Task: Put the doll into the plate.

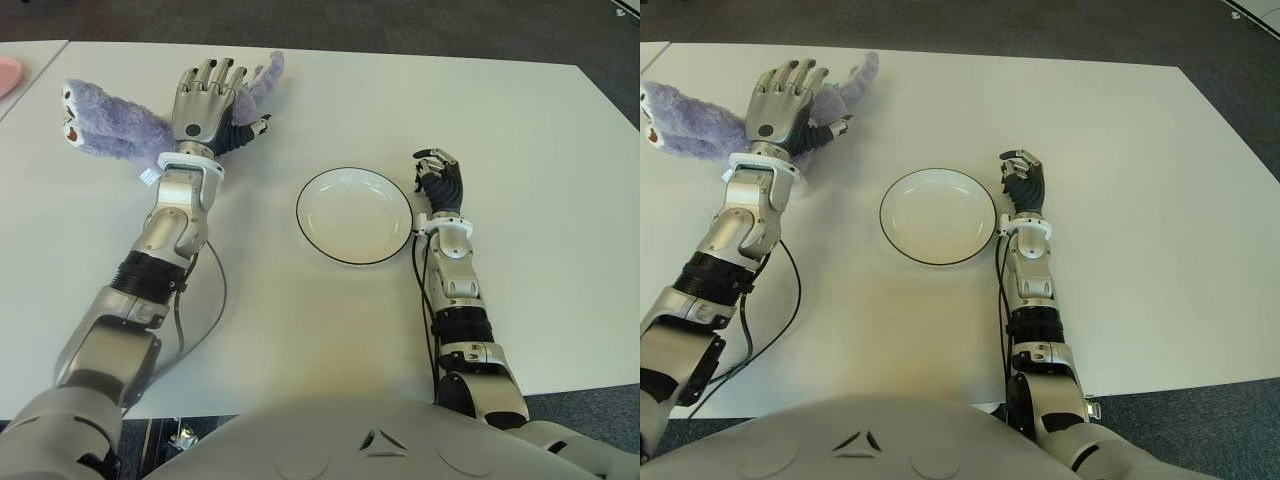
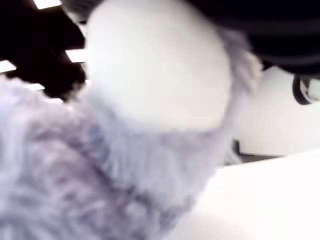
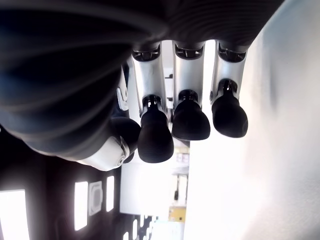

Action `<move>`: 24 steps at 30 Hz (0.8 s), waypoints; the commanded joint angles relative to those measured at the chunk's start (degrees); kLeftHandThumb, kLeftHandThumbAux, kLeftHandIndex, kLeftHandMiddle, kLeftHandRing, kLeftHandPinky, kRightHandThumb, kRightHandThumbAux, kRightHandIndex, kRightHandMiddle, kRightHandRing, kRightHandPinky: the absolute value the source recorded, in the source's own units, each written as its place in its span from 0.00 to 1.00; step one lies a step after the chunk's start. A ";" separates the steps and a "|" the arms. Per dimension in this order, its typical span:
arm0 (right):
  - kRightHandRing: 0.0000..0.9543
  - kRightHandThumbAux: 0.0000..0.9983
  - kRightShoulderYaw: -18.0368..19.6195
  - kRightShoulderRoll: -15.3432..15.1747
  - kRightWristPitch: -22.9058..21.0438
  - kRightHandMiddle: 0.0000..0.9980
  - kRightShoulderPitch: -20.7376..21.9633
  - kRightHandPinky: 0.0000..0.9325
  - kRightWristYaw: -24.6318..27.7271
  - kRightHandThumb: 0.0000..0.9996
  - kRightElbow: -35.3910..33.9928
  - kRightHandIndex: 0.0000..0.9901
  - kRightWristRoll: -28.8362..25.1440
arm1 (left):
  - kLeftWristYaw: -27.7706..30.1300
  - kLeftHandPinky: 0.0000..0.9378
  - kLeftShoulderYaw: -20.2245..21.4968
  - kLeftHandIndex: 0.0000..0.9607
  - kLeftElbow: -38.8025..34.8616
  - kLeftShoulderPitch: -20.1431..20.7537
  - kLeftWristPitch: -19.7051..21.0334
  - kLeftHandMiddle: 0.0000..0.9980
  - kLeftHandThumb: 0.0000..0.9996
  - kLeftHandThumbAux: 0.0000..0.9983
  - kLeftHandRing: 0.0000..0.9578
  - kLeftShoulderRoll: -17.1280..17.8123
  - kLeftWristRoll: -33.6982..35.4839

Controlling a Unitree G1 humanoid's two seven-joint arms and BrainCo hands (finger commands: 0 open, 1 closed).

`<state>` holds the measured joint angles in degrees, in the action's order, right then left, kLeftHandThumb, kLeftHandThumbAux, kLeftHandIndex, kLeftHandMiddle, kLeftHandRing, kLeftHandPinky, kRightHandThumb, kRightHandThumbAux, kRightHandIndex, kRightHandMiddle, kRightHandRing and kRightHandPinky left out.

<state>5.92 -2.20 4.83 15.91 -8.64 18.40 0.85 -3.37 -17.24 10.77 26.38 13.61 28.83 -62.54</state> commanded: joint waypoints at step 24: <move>0.85 0.71 -0.18 1.16 -2.84 0.80 -4.70 0.83 -0.23 0.71 3.91 0.45 0.09 | 8.85 0.00 -3.66 0.00 7.58 3.95 10.04 0.00 0.36 0.18 0.00 1.27 -0.86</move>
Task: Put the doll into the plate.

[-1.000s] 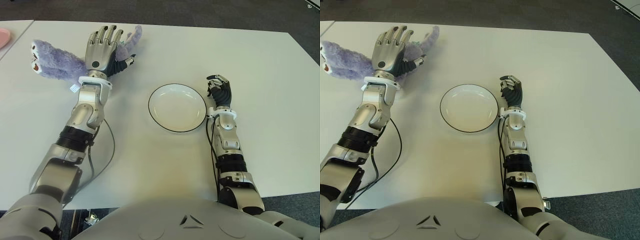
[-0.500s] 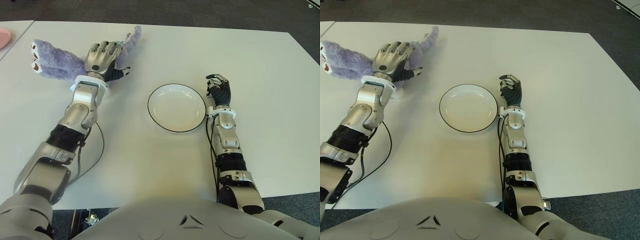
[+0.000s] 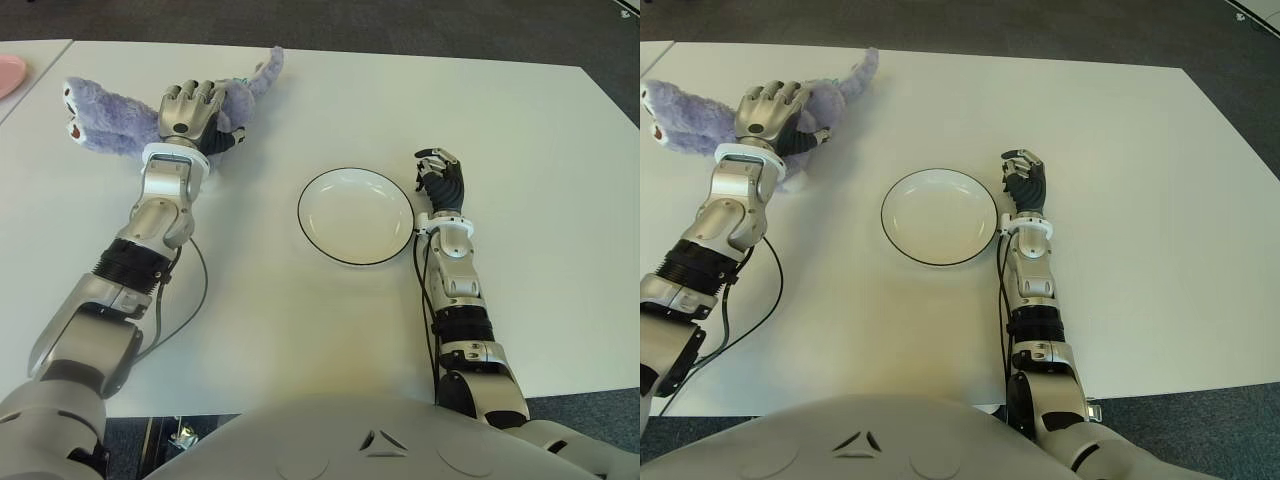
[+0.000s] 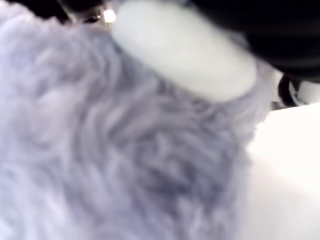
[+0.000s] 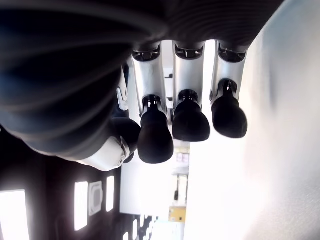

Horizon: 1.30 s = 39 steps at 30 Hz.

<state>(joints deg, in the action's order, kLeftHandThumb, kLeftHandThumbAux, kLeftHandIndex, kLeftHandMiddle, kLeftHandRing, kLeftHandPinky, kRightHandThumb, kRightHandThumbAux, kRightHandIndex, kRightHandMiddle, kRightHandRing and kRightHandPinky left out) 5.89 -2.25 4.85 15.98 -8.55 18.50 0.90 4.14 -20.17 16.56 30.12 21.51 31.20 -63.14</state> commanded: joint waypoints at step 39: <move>0.84 0.71 0.13 0.88 -4.07 0.79 -5.64 0.79 0.70 0.71 2.20 0.45 -0.77 | -10.87 0.00 0.34 0.00 21.40 7.41 17.41 0.00 0.41 0.13 0.00 -10.15 7.49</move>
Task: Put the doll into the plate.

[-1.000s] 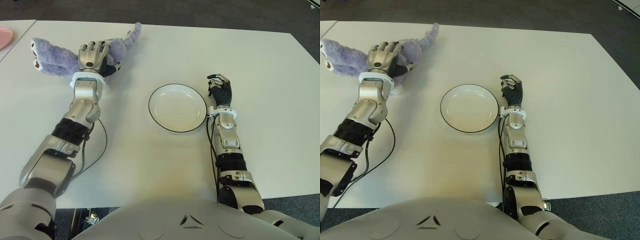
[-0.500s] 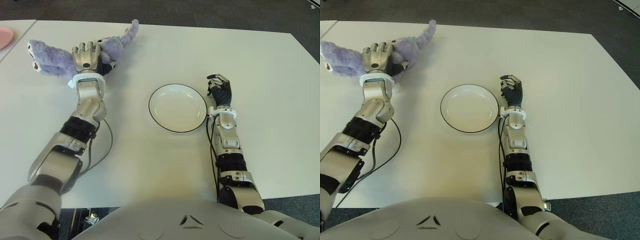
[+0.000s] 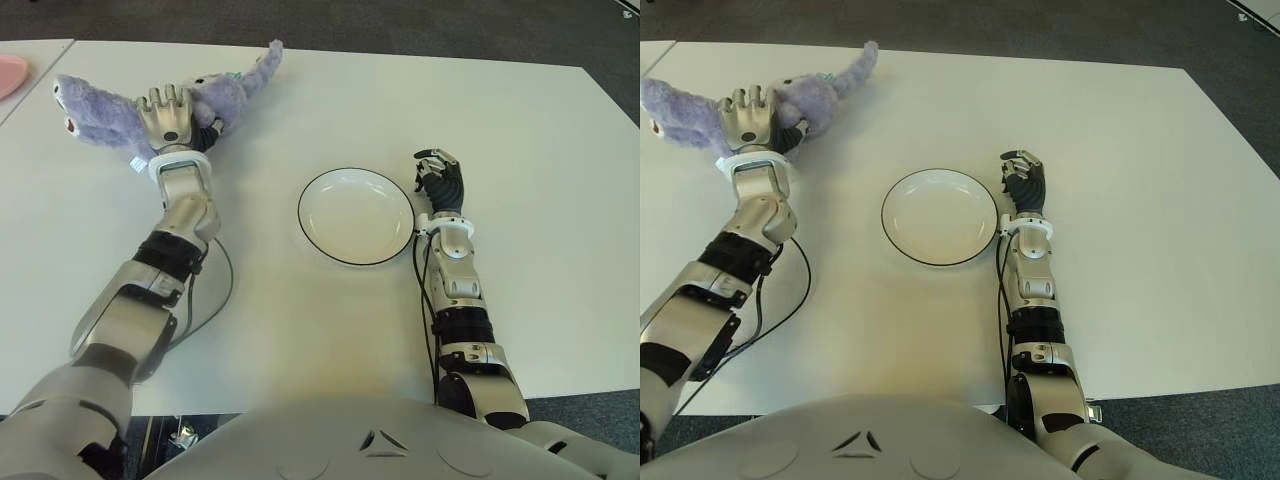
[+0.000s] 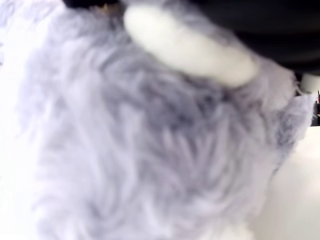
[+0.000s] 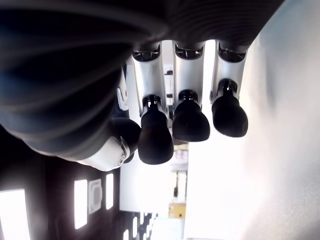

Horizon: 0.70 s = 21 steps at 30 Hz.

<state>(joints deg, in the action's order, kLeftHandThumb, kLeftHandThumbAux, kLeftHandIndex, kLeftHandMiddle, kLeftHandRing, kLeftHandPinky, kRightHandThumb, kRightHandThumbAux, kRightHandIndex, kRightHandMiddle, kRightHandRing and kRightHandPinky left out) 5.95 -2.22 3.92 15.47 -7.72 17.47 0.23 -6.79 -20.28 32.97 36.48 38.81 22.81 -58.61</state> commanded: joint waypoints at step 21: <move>0.84 0.72 -0.33 0.74 -4.65 0.79 -5.60 0.82 -0.67 0.71 1.14 0.45 0.66 | -5.90 0.55 -1.55 0.00 35.54 12.79 -11.46 0.09 0.49 0.24 0.30 -4.72 11.66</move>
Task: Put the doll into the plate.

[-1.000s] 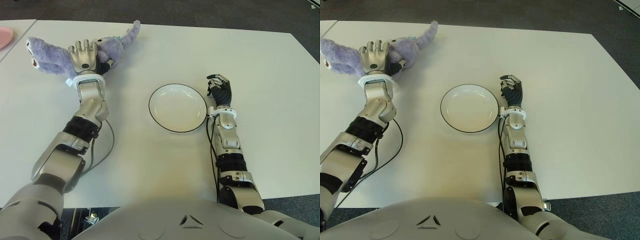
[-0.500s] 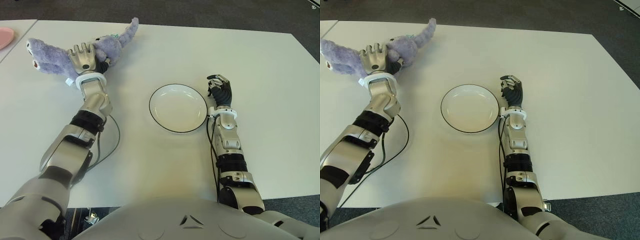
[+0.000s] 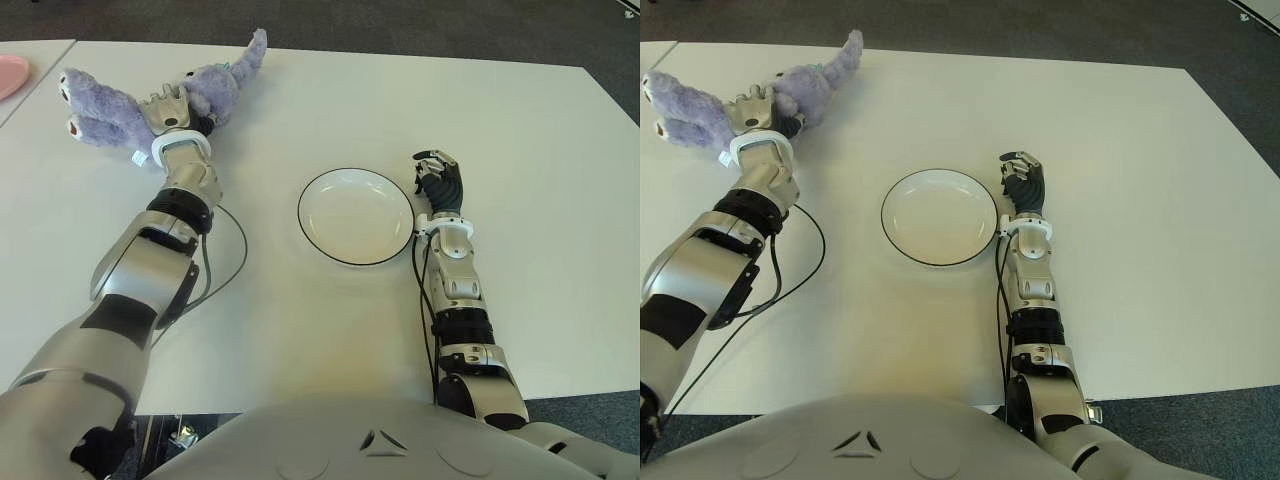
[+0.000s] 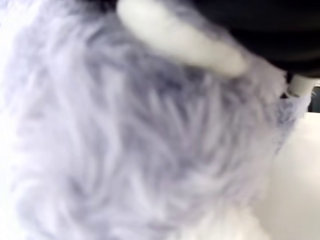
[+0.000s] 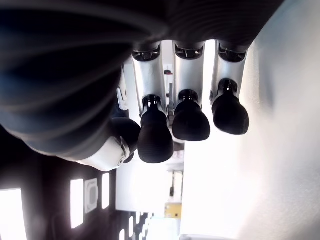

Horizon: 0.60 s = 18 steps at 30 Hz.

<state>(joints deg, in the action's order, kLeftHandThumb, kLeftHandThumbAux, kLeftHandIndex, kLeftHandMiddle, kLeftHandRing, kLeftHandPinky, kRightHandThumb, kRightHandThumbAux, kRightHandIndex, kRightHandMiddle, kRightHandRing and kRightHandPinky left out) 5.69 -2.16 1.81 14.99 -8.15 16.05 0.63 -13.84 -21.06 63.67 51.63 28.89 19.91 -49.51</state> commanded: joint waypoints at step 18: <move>0.83 0.72 0.44 0.41 -2.76 0.78 -5.61 0.79 0.21 0.71 1.55 0.45 -0.35 | -4.26 0.63 -0.40 0.27 7.03 -2.33 -10.89 0.45 0.89 0.46 0.59 -2.17 6.94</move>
<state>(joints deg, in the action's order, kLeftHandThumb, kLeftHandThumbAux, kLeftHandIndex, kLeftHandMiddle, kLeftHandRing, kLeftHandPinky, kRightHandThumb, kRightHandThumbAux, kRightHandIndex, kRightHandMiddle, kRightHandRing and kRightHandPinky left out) 5.82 -2.30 1.14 14.30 -8.24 15.02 0.62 -19.09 -22.33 68.72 53.37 21.50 19.51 -46.05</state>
